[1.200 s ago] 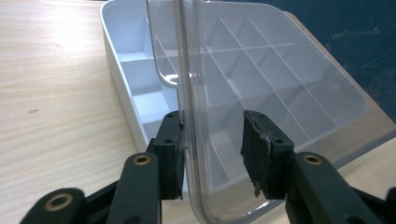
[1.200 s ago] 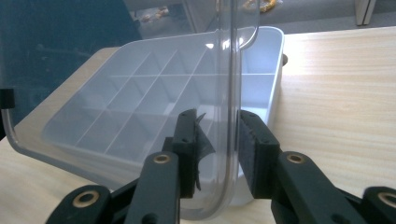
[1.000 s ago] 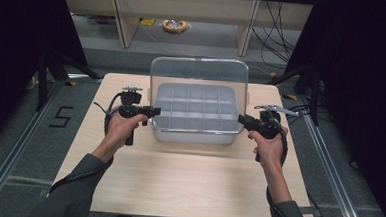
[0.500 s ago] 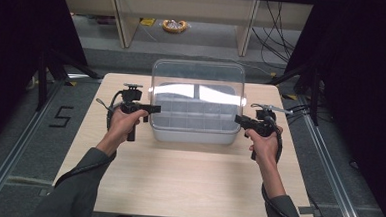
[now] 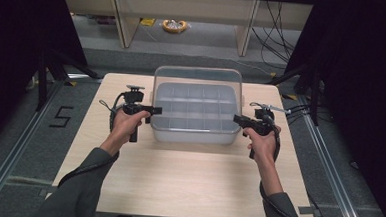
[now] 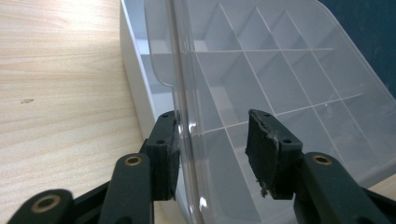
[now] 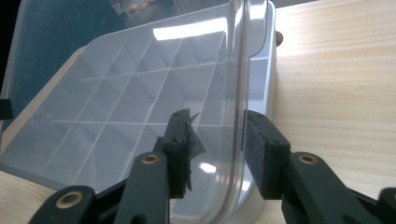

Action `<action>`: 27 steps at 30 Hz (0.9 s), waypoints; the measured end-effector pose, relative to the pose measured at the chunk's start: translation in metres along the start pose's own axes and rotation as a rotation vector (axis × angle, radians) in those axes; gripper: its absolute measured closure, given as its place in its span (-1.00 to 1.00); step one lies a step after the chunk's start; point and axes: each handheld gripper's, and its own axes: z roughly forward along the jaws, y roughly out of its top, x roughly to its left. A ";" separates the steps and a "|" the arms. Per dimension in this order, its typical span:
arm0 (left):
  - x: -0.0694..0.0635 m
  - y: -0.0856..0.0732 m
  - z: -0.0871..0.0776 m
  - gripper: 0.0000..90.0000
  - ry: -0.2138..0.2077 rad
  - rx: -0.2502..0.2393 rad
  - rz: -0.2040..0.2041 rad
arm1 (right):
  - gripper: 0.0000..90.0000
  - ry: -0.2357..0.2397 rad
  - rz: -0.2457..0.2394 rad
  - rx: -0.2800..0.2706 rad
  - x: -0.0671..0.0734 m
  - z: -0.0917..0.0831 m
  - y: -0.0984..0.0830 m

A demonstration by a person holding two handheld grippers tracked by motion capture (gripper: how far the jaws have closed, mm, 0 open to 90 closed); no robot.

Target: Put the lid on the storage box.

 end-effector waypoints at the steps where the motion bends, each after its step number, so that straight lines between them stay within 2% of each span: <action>1: 0.001 0.000 0.001 0.19 0.006 0.008 0.005 | 0.40 -0.006 0.042 0.011 0.003 0.001 0.000; 2: 0.002 -0.001 0.002 0.19 0.005 0.012 0.000 | 0.39 -0.003 0.007 0.006 -0.001 0.003 0.000; 3: 0.003 -0.001 0.003 0.19 0.007 0.011 -0.004 | 0.39 -0.003 0.007 0.006 -0.001 0.003 0.000; 4: 0.004 -0.002 0.006 0.18 0.009 0.012 -0.011 | 0.38 -0.001 0.075 0.024 0.003 0.004 0.000; 7: 0.006 -0.003 0.008 0.17 0.012 0.014 -0.013 | 0.37 -0.012 0.079 0.024 0.001 0.007 -0.001; 9: 0.005 -0.003 0.008 0.17 0.013 0.014 -0.008 | 0.36 -0.016 0.045 0.018 -0.003 0.009 -0.002; 11: 0.005 -0.003 0.008 0.17 0.021 0.011 -0.003 | 0.36 -0.004 0.045 0.017 -0.004 0.010 -0.002; 17: 0.003 -0.005 0.009 0.15 0.040 0.000 0.008 | 0.34 -0.008 0.057 0.025 -0.004 0.011 -0.002; 18: 0.004 -0.005 0.008 0.15 0.042 0.002 0.016 | 0.34 -0.006 0.053 0.028 -0.004 0.011 -0.002; 19: 0.003 -0.006 0.009 0.14 0.062 -0.005 0.038 | 0.34 -0.009 0.056 0.028 -0.004 0.012 -0.002; 20: 0.003 -0.006 0.009 0.23 0.062 -0.005 0.038 | 0.33 -0.009 0.056 0.029 -0.004 0.012 -0.003; 21: 0.000 -0.008 0.010 0.29 0.096 -0.003 0.084 | 0.31 -0.003 0.085 0.031 -0.003 0.012 -0.003; 22: -0.003 -0.012 0.012 0.22 0.116 -0.007 0.105 | 0.27 0.009 0.128 0.039 -0.001 0.011 -0.002; 23: -0.004 -0.012 0.013 0.21 0.116 -0.018 0.102 | 0.28 0.003 0.081 0.050 -0.005 0.013 -0.004; 24: -0.004 -0.012 0.013 0.21 0.116 -0.018 0.102 | 0.28 0.003 0.081 0.050 -0.005 0.013 -0.004; 25: -0.004 -0.011 0.013 0.21 0.114 -0.014 0.107 | 0.27 -0.017 0.065 0.039 -0.006 0.015 -0.005; 26: -0.003 -0.011 0.012 0.23 0.113 -0.001 0.107 | 0.28 -0.002 0.125 0.050 -0.003 0.014 -0.005; 27: -0.002 -0.011 0.013 0.23 0.110 -0.010 0.092 | 0.27 0.005 0.250 0.114 0.007 0.010 -0.003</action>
